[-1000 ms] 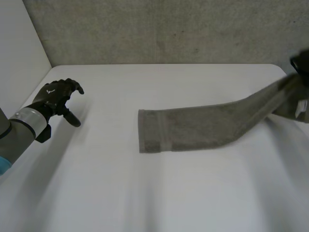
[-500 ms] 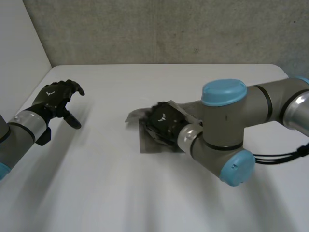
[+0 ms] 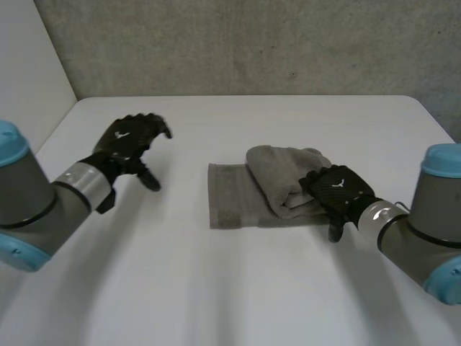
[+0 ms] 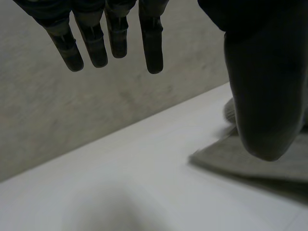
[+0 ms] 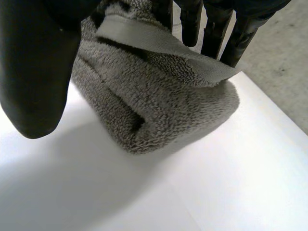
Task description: Fold the towel.
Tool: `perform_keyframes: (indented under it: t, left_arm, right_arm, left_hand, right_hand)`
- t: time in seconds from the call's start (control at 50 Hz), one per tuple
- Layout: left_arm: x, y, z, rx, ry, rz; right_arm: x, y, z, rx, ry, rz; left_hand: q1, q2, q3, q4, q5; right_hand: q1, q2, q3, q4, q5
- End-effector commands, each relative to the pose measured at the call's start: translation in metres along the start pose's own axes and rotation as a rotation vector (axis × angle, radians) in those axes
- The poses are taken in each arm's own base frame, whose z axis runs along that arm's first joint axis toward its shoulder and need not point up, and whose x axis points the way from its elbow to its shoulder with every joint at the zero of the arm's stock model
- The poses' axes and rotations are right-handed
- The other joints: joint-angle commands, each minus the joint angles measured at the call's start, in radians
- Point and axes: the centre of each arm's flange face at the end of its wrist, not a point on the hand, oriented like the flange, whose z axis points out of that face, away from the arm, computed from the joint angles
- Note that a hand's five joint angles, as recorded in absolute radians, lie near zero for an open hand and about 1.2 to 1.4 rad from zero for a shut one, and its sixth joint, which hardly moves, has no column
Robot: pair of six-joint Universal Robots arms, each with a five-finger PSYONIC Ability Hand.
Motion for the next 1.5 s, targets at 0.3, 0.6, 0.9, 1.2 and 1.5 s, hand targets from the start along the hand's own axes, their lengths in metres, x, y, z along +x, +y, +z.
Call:
perform_keyframes:
  t: [0.3,0.6,0.9,1.2,1.5]
  left_arm:
    - [0.048,-0.013,0.011,0.054,0.121,-0.041]
    - [0.033,-0.031,0.016,0.099,0.094,-0.027]
    - [0.093,-0.005,0.06,0.058,0.256,-0.054]
    - [0.171,0.04,0.084,0.026,0.518,-0.049]
    - [0.177,0.05,0.096,0.042,0.506,-0.032]
  right_arm:
    - [-0.057,-0.074,0.006,0.248,-0.186,-0.002]
    - [-0.007,-0.086,-0.01,0.165,-0.044,0.119]
    - [0.061,-0.018,-0.032,-0.002,0.137,0.238]
    - [0.061,0.0,-0.023,-0.012,0.13,0.251]
    - [0.058,0.004,-0.021,-0.015,0.124,0.248]
  left_hand:
    - [-0.057,-0.053,-0.057,-0.065,-0.036]
    - [-0.057,-0.053,-0.057,-0.065,-0.036]
    - [-0.043,-0.038,-0.042,-0.05,-0.021]
    - [-0.034,-0.029,-0.033,-0.041,-0.012]
    - [0.3,0.305,0.301,0.293,0.322]
  right_hand:
    - [-0.044,-0.061,-0.063,-0.068,-0.053]
    - [-0.044,-0.061,-0.063,-0.068,-0.053]
    - [-0.044,-0.061,-0.063,-0.068,-0.053]
    - [-0.044,-0.061,-0.063,-0.068,-0.053]
    - [-0.044,-0.061,-0.063,-0.068,-0.053]
